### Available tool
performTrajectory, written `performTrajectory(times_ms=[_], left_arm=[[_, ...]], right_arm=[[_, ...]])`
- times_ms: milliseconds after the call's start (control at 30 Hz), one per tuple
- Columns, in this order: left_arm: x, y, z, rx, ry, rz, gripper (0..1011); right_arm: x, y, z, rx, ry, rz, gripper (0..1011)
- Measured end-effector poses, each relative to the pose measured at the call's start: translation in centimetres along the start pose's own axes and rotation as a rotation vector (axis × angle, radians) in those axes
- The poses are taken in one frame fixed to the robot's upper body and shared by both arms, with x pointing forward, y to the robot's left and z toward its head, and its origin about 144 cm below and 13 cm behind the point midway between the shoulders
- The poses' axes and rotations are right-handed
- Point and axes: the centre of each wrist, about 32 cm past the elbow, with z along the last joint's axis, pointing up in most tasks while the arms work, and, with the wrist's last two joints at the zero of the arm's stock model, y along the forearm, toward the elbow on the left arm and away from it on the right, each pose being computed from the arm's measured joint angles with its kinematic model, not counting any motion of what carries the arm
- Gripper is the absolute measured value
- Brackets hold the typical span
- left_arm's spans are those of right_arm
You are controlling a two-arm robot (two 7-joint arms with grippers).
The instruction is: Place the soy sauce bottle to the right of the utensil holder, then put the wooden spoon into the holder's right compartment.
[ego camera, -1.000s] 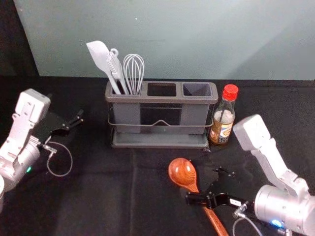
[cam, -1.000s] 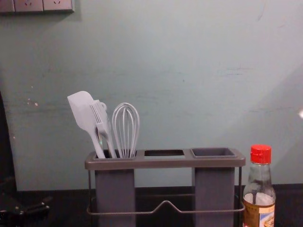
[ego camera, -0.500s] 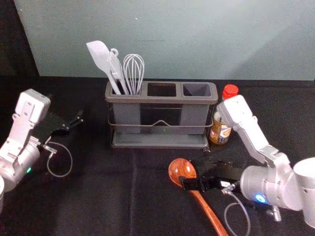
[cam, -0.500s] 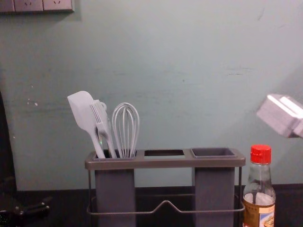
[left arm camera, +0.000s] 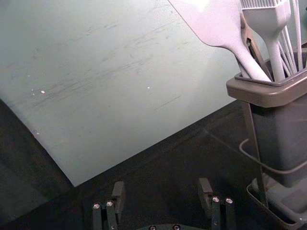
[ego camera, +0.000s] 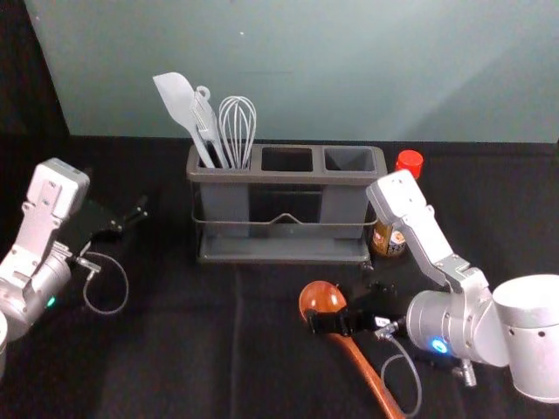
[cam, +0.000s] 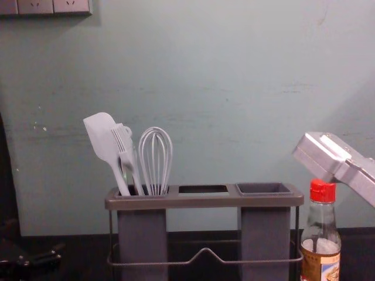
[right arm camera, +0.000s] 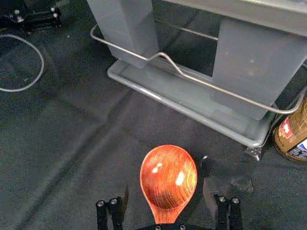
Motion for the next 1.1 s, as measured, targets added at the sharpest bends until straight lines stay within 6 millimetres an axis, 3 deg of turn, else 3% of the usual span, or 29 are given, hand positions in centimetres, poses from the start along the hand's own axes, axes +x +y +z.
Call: performTrajectory(times_ms=[567, 1100], left_arm=[[0.0, 0.0, 0.0, 0.0, 0.0, 0.0, 1005], [0.0, 0.0, 0.0, 0.0, 0.0, 0.0, 1005]], right_arm=[[-0.3, -0.5, -1.0, 0.135, -0.035, -0.014, 1000], [-0.8, 2.1, -1.1, 0.107, -0.095, -0.049, 1000]])
